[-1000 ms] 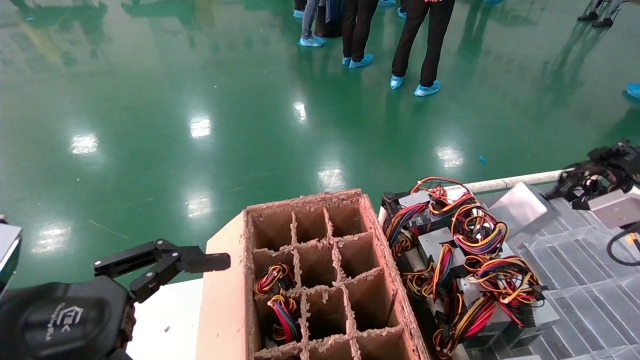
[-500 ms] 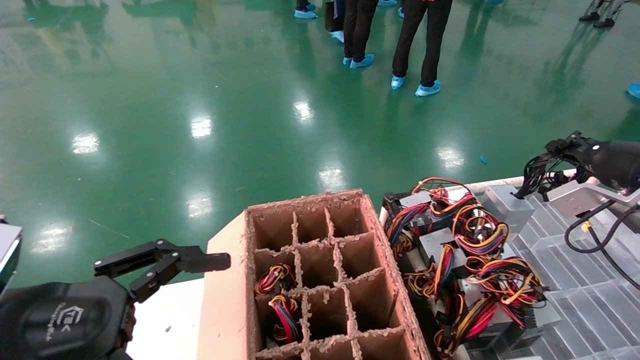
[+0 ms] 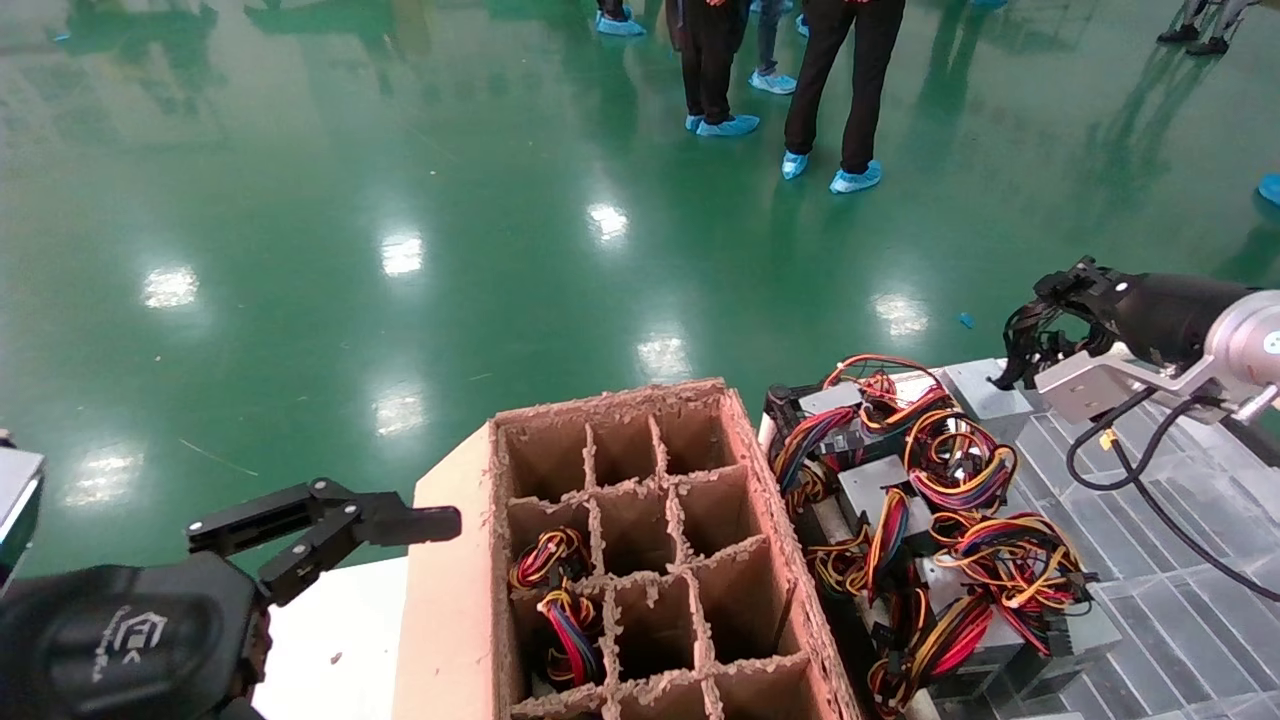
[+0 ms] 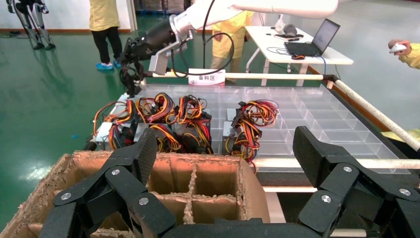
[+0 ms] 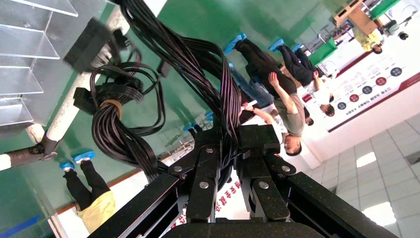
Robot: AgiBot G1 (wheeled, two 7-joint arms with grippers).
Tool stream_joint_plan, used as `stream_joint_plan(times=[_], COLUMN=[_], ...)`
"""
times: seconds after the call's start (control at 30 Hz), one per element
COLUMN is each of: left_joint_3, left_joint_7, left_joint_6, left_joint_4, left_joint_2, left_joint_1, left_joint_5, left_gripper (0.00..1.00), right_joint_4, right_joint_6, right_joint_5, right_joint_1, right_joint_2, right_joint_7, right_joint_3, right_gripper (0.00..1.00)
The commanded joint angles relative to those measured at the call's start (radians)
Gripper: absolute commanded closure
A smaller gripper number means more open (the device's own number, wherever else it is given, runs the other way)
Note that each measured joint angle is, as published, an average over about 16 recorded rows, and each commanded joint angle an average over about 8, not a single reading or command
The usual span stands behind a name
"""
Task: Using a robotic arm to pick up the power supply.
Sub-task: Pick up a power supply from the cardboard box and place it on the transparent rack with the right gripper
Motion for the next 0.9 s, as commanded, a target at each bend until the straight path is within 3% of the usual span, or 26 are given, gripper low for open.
stream_joint_plan(times=[0.03,0.1,0.13,0.9], left_joint_3=[0.0,0.0,0.0,0.0], left_joint_7=[0.0,0.0,0.0,0.0], left_joint_6=[0.0,0.0,0.0,0.0], left_joint_4=[0.0,0.0,0.0,0.0], left_joint_2=[0.0,0.0,0.0,0.0], left_joint_1=[0.0,0.0,0.0,0.0], left_joint_5=[0.0,0.0,0.0,0.0], left_gripper=[0.0,0.0,0.0,0.0], right_joint_4=[-0.005,-0.007,-0.008,-0.006], right_joint_6=[0.0,0.001,0.001,0.0], right_joint_5=[-0.002,-0.005,-0.006,-0.005], right_joint_1=[-0.001,-0.001,-0.001,-0.002], right_joint_2=[-0.007,-0.01,-0.011,-0.008], right_joint_7=[-0.001,-0.001,-0.001,-0.001], right_joint_3=[-0.002,-0.004,-0.005,-0.005], right_gripper=[0.26,0.03,0.0,0.0])
